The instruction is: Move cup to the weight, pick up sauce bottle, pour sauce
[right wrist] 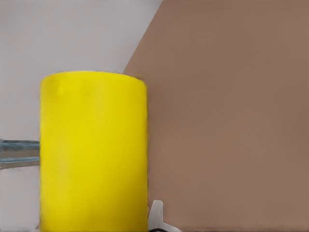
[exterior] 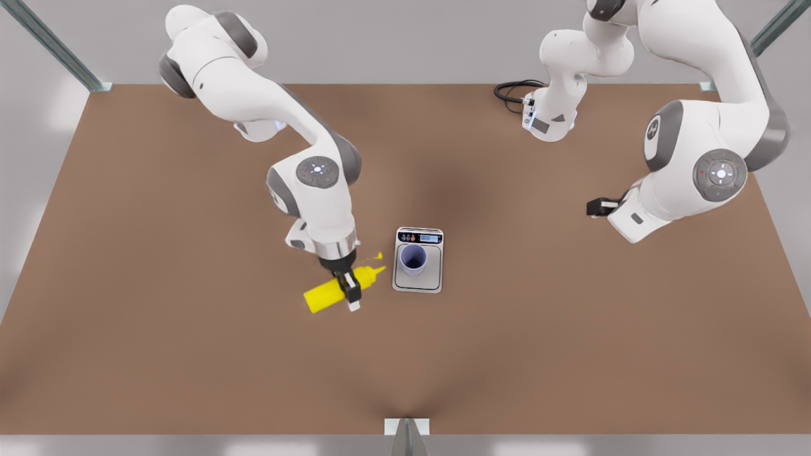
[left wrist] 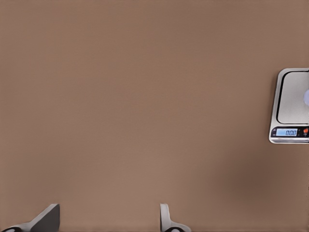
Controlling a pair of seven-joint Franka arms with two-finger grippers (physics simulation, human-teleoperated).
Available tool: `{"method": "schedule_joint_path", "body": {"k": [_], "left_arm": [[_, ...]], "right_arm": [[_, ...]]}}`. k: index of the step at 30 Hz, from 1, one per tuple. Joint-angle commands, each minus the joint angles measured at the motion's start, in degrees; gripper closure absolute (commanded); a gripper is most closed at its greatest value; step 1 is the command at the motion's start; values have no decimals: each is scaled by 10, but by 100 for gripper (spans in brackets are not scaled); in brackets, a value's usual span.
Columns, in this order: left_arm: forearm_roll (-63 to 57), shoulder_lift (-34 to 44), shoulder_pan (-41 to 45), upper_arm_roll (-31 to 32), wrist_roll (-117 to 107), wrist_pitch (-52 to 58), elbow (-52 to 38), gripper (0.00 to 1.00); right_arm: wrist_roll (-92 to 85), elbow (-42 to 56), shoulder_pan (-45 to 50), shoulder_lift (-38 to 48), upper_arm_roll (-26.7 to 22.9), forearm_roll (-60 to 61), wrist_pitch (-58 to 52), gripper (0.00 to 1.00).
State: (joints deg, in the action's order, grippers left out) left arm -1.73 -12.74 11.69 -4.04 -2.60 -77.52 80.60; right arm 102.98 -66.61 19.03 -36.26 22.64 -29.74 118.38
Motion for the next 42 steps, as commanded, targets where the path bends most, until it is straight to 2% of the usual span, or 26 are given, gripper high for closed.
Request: {"method": "schedule_joint_path", "body": {"k": [1, 3, 13, 19, 21, 22, 31, 42], "left_arm": [[1, 0, -1, 0, 0, 0, 0, 0], [3, -2, 1, 0, -2, -1, -1, 0], [4, -18, 5, 7, -1, -5, -12, 0], [-2, -39, 0, 2, -6, 1, -8, 0], [-3, -26, -1, 3, -10, 4, -11, 0], [-3, -13, 0, 4, -10, 40, -11, 0], [4, -21, 2, 7, -11, 41, -11, 0], [5, -26, 4, 8, -10, 39, -12, 0]], "right_arm": [[6, 9, 22, -5, -14, -19, 22, 79], [3, 28, 69, -17, -45, -49, 31, 79], [-50, -27, 101, -32, -37, -185, 44, 79], [-50, -24, 99, -44, -37, -183, 61, 79], [-49, -25, 102, -64, -37, -196, 77, 79], [-46, -25, 104, -71, -37, -202, 79, 79], [-44, -29, 109, -115, -37, -226, 119, 79], [-41, -25, 103, -103, -37, -224, 129, 79]]}}
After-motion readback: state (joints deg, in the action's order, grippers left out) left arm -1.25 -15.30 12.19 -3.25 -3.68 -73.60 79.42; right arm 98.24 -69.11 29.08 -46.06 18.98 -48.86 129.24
